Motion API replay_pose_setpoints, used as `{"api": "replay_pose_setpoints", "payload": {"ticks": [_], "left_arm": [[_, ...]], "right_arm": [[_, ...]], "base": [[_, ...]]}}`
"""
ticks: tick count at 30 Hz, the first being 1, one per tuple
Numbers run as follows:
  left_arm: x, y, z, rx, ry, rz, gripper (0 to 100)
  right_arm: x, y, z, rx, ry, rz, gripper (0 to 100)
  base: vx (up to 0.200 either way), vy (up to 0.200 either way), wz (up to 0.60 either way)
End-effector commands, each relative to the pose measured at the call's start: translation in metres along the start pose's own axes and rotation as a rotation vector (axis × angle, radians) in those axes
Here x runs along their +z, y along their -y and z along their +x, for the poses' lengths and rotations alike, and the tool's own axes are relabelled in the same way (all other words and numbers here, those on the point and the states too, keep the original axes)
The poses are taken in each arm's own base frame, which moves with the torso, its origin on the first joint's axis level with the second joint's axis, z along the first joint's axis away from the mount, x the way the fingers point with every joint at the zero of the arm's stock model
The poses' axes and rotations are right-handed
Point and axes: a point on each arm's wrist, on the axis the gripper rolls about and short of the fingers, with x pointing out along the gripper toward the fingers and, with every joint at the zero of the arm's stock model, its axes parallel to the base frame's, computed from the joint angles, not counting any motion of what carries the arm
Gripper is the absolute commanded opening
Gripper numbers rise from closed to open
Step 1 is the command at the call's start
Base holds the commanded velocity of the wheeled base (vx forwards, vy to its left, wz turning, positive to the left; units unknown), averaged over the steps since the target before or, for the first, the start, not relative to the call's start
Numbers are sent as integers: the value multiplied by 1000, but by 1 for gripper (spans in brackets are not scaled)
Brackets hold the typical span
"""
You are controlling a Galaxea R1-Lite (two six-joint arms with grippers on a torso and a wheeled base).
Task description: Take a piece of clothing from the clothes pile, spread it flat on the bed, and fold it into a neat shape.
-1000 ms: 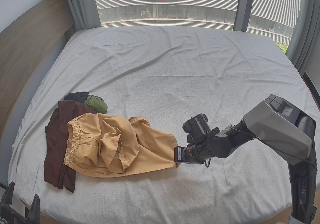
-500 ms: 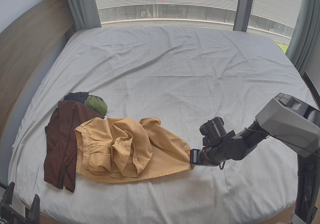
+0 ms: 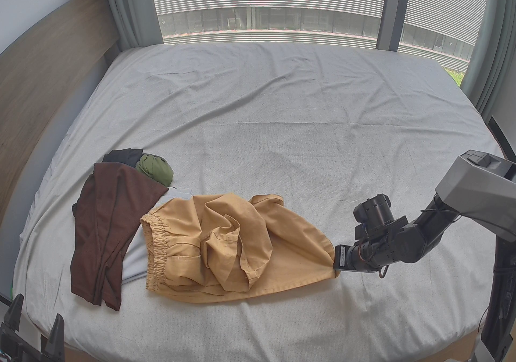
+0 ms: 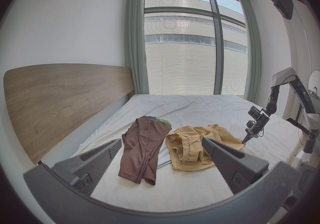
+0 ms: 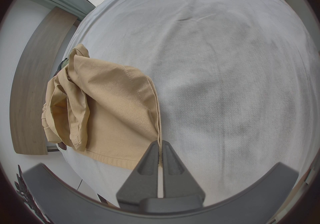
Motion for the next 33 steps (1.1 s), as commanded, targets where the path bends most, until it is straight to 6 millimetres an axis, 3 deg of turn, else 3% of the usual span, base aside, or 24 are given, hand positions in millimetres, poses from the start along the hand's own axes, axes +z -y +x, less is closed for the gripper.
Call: {"api": "replay_pose_setpoints", "payload": {"ticks": [1,21,33], "left_arm": [[-5,0,0,1,-5,1,100],[-5,0,0,1,-4,3,100],[-5,0,0,0,-4,6,100]], "right_arm": [[-6,13,-9,-12,8,16,0],[-25,50,-24,-65,-2,29,0],[-33,57,-27,-62,16,28,0]], "base": [[0,0,0],[0,0,0],[0,0,0]]}}
